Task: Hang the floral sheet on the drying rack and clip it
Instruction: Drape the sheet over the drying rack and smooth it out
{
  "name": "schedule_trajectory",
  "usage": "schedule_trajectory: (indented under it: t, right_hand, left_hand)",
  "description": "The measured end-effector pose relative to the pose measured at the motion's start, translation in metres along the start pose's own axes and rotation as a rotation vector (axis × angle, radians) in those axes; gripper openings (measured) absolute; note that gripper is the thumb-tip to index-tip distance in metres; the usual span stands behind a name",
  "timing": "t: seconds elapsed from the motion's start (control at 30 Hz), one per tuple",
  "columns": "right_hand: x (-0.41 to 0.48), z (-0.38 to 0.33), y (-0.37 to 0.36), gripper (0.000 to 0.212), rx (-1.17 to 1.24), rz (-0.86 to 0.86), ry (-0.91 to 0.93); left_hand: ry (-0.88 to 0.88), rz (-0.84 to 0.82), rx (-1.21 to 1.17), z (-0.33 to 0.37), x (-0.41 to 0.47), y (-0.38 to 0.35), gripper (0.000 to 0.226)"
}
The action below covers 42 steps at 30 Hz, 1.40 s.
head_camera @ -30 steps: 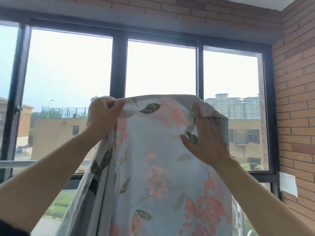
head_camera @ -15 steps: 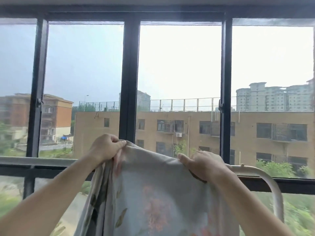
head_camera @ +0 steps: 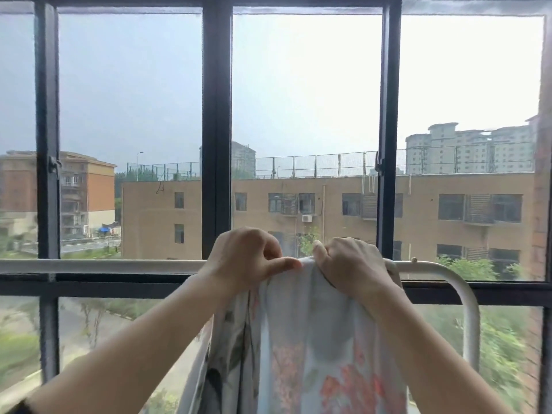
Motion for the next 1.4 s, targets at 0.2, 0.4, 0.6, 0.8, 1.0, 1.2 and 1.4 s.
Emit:
schedule_trajectory:
  t: [0.2, 0.4, 0.6, 0.8, 1.0, 1.2, 1.4]
  right_hand:
    - [-0.031, 0.019, 0.020, 0.019, 0.379, 0.238, 0.028]
    - [-0.113, 0.055, 0.022, 0.013, 0.505, 0.586, -0.110]
    - [-0.156, 0.082, -0.054, 0.080, 0.605, 0.315, -0.351]
    - [-0.185, 0.060, -0.128, 0.090, 0.817, 0.024, -0.341]
    - [-0.191, 0.043, -0.161, 0.043, 0.873, -0.079, -0.380]
    - [-0.206, 0.046, -0.187, 0.042, 0.826, -0.131, -0.421]
    - [-0.199, 0.045, -0.111, 0.020, 0.884, -0.013, -0.361]
  left_hand:
    - [0.054, -0.029, 0.057, -0.007, 0.001, -0.004, 0.069]
    - [0.052, -0.045, 0.033, -0.007, 0.005, -0.006, 0.070]
    - [0.026, -0.039, 0.047, -0.007, 0.003, -0.006, 0.070]
    - [0.034, -0.025, 0.049, -0.012, 0.004, -0.007, 0.073]
    - [0.026, -0.021, 0.043, -0.012, 0.004, -0.007, 0.076]
    - [0.042, -0.029, 0.032, -0.017, 0.001, -0.004, 0.074]
    - [0.085, -0.091, -0.016, -0.021, 0.003, -0.005, 0.070]
Point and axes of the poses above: each hand's wrist, its own x-axis towards the middle knuckle, its own y-axis out of the back of the hand, z = x × y, the point moved 7 cm from there along x, towards the middle knuckle, and after that the axes turned 8 degrees about -z, right-handed, at the moved point
